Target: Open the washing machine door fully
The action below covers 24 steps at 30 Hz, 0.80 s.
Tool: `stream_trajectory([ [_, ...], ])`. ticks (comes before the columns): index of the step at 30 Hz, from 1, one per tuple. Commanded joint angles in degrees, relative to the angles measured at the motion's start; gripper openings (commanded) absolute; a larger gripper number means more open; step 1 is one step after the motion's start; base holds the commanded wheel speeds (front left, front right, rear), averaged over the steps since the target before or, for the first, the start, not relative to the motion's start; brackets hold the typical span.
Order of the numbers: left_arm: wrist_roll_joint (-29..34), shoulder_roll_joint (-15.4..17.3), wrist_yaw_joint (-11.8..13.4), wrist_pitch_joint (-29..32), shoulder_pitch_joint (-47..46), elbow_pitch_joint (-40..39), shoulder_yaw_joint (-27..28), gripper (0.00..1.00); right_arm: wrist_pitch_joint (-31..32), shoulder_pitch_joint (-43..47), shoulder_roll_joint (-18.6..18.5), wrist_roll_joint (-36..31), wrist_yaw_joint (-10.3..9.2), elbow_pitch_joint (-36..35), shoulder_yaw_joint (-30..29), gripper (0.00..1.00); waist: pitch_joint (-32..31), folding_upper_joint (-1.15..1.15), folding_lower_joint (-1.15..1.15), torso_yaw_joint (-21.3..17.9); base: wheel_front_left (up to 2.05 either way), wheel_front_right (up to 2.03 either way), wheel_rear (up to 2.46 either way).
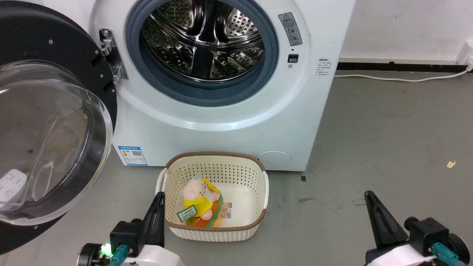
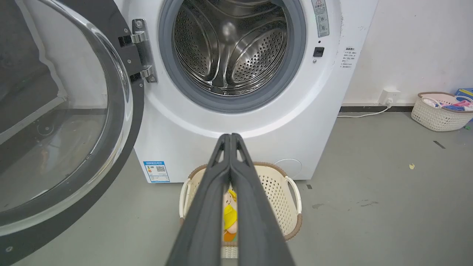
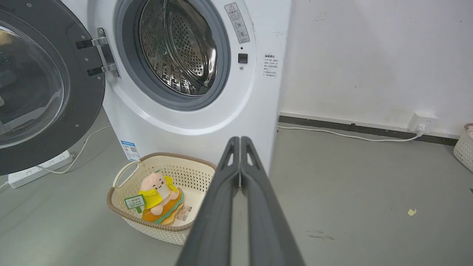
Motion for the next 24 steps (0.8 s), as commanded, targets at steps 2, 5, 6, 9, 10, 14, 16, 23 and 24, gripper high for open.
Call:
stream_trajectory([
  [2,0.67,-0.37,-0.27,0.54,-0.44,-0.38,0.51,0.00,0.42,-1.00,0.28,-0.63,0.03,-0.42,-0.09,0.00,-0.01,0.00,0.00,-0.04,0.00,0.00,0.00],
  [5,0.88,-0.40,-0.34,0.89,-0.46,-0.56,0.76,0.00,0.77,-1.07,0.29,-0.75,0.03,-0.50,-0.09,0.00,-0.03,0.00,0.00,-0.09,0.00,0.00,0.00],
  [6,0.95,-0.42,-0.36,1.01,-0.47,-0.62,0.85,0.00,0.89,-1.10,0.30,-0.79,0.03,-0.52,-0.09,0.00,-0.03,0.00,0.00,-0.11,0.00,0.00,0.00],
  [9,1.16,-0.45,-0.43,1.36,-0.49,-0.79,1.10,0.00,1.25,-1.17,0.31,-0.92,0.03,-0.61,-0.10,0.00,-0.05,0.00,0.00,-0.16,0.00,0.00,0.00],
  [10,1.23,-0.46,-0.45,1.48,-0.50,-0.85,1.19,0.00,1.36,-1.20,0.32,-0.96,0.03,-0.63,-0.10,0.00,-0.05,0.00,0.00,-0.18,0.00,0.00,0.00],
  [14,1.50,-0.51,-0.54,1.94,-0.53,-1.09,1.53,0.00,1.83,-1.30,0.34,-1.12,0.03,-0.74,-0.11,0.00,-0.07,0.00,0.00,-0.25,0.00,0.00,0.00],
  [16,1.64,-0.54,-0.59,2.18,-0.55,-1.20,1.70,0.00,2.07,-1.35,0.35,-1.20,0.03,-0.80,-0.11,0.00,-0.08,0.00,0.00,-0.28,0.00,0.00,0.00],
  [23,2.13,-0.62,-0.75,3.00,-0.60,-1.61,2.30,0.00,2.89,-1.52,0.38,-1.48,0.04,-0.99,-0.12,0.00,-0.12,0.00,0.00,-0.41,0.00,0.00,0.00],
  [24,2.20,-0.63,-0.77,3.11,-0.61,-1.67,2.38,0.00,3.01,-1.55,0.39,-1.53,0.04,-1.01,-0.12,0.00,-0.12,0.00,0.00,-0.42,0.00,0.00,0.00],
])
